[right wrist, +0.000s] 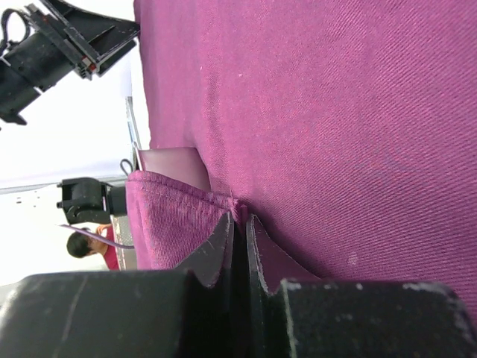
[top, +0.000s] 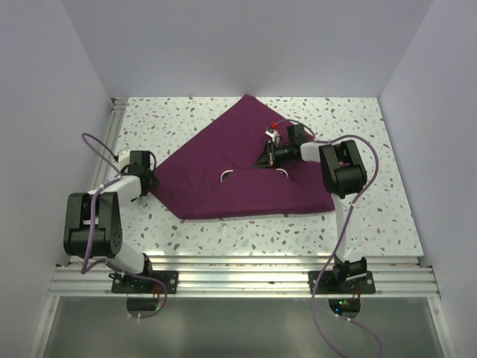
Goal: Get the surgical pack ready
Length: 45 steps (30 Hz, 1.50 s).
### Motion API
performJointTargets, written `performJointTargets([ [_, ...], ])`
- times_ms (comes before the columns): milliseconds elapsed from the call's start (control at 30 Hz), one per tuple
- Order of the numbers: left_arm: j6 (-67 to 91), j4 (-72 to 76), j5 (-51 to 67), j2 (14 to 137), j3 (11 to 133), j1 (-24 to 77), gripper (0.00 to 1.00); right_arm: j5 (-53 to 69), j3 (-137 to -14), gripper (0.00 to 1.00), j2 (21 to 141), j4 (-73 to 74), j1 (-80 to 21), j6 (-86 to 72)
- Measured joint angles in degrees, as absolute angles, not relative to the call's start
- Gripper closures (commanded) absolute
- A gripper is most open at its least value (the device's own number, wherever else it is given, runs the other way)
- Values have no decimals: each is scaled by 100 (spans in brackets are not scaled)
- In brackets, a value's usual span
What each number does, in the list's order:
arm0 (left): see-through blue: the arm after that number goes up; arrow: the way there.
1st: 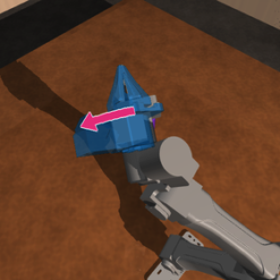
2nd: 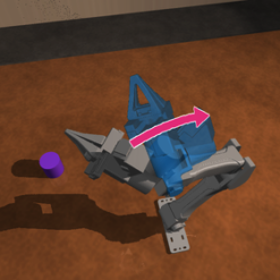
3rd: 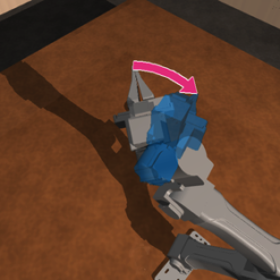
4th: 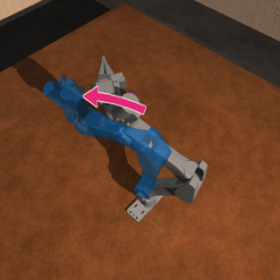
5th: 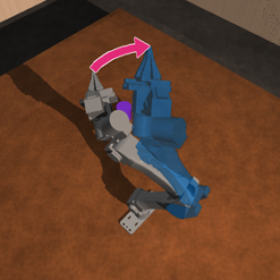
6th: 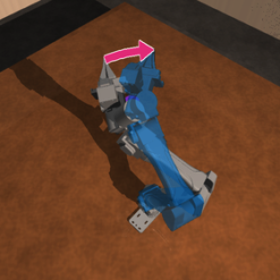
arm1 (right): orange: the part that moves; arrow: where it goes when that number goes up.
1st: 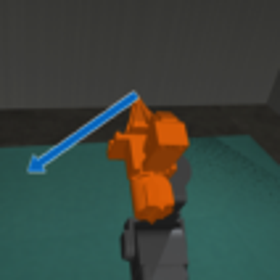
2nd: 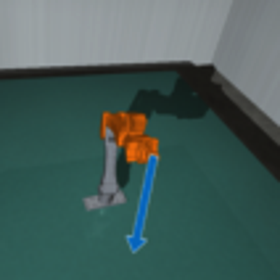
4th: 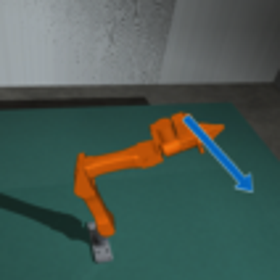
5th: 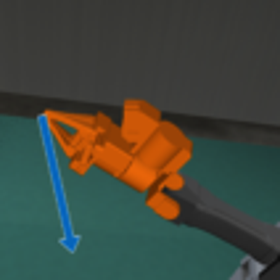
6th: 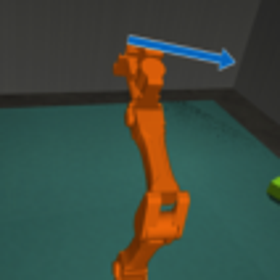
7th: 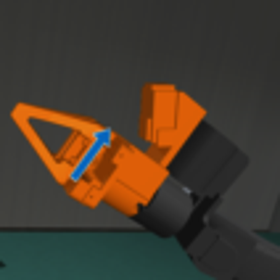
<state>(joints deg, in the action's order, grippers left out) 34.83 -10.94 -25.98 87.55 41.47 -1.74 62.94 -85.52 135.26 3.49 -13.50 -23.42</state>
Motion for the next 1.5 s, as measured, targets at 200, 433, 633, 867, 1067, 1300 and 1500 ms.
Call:
performJointTargets([
  [200,3391,-709,-2274,9032,4259,-283,58,6298,-8562,100,13537,360,-1350,-2362],
  [433,3229,-508,-2069,9279,4464,-381,65,6298,-8565,100,13537,364,-1350,-2364],
  [633,3168,-497,-1990,9598,4814,-384,66,6298,-8567,100,13537,364,-1350,-2368],
  [867,3068,-482,-1944,9738,4960,-392,100,6298,-8569,100,13539,366,-1350,-2383],
  [1067,3037,-403,-1831,9564,4783,-401,100,6298,-8576,100,13544,368,-1350,-2397],
  [1300,3041,-561,-1848,8569,4276,-401,100,6298,-8589,100,13550,388,-1350,-2408],
  [1500,3041,-395,-1798,7660,4001,-399,99,6298,-8595,100,13559,388,-1352,-2438],
])
